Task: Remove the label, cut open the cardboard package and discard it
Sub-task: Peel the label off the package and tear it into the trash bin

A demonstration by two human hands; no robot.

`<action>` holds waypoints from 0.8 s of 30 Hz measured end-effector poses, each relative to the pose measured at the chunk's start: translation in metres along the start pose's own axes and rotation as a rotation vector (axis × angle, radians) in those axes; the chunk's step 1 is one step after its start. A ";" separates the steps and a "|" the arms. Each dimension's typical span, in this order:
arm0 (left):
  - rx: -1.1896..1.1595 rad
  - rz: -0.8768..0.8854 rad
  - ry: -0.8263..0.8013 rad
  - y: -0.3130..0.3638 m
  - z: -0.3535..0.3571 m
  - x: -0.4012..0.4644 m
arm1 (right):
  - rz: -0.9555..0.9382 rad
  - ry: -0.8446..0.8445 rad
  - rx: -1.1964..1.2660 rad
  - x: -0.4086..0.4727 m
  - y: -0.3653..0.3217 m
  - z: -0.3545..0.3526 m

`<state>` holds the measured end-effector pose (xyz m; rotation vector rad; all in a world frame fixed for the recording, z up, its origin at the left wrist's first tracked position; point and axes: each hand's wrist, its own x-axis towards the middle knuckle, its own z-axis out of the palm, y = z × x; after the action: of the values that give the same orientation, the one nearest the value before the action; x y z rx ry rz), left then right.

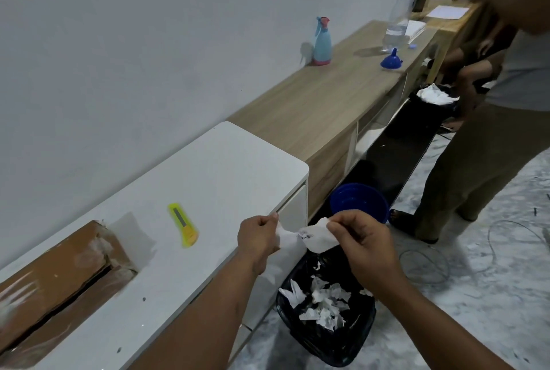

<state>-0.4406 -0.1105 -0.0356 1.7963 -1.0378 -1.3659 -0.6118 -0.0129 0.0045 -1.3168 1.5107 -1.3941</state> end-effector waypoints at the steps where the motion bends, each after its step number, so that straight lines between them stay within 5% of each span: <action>1: -0.002 -0.005 0.004 -0.001 0.001 0.000 | 0.017 0.022 0.052 -0.001 -0.003 -0.001; 7: -0.015 0.009 0.019 0.005 0.012 0.001 | -0.001 0.081 0.140 -0.004 -0.017 -0.001; 12: -0.045 -0.043 0.121 0.000 -0.010 0.015 | 0.043 0.320 0.196 0.007 -0.021 -0.025; 18: -0.039 0.012 -0.068 -0.002 0.009 -0.003 | 0.312 0.074 0.239 0.024 -0.001 -0.013; 24: -0.167 0.057 -0.223 0.012 0.026 -0.022 | 0.384 -0.095 0.076 0.023 0.016 0.016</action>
<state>-0.4717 -0.0981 -0.0215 1.5083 -1.0464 -1.5951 -0.6063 -0.0406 -0.0111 -0.9682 1.5334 -1.1153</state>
